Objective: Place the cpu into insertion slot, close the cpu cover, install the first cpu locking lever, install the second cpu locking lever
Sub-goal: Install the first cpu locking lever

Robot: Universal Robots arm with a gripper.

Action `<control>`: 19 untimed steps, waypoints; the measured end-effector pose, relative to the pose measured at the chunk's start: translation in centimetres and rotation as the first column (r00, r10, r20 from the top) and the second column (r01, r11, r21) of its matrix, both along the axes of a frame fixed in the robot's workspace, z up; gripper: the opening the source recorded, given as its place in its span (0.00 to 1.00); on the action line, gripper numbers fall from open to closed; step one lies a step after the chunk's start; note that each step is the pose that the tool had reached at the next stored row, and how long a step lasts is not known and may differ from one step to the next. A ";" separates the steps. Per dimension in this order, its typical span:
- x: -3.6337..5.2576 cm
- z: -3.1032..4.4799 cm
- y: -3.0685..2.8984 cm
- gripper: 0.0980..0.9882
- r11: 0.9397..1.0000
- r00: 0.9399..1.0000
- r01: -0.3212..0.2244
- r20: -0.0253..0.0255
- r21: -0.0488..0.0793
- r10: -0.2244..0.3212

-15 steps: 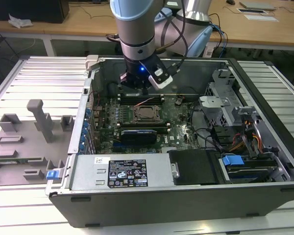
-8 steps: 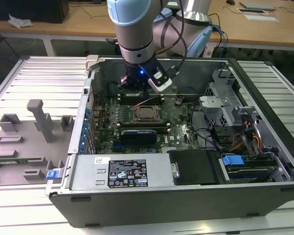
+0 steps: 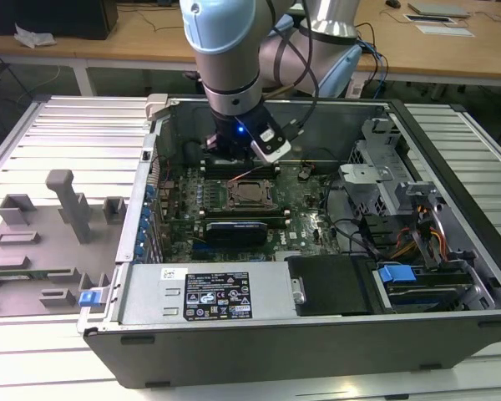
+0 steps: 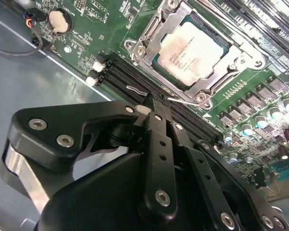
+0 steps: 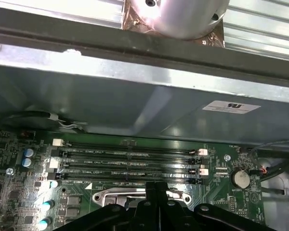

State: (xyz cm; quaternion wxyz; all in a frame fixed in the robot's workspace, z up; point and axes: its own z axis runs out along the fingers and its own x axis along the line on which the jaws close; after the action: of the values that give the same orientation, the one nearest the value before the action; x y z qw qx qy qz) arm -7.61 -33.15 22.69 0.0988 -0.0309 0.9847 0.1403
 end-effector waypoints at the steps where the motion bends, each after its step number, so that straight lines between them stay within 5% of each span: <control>1: 0.01 -0.06 0.07 0.01 1.000 1.000 0.003 0.000 0.000 -0.003; 8: 0.04 -0.33 0.59 0.01 1.000 1.000 0.024 0.000 -0.014 -0.024; 19: 0.04 -0.86 1.16 0.01 0.997 0.997 0.074 0.000 -0.016 -0.074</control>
State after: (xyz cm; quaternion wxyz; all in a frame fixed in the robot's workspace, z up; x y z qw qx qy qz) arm -7.57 -31.98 21.83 0.1035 0.0045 0.9863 0.1287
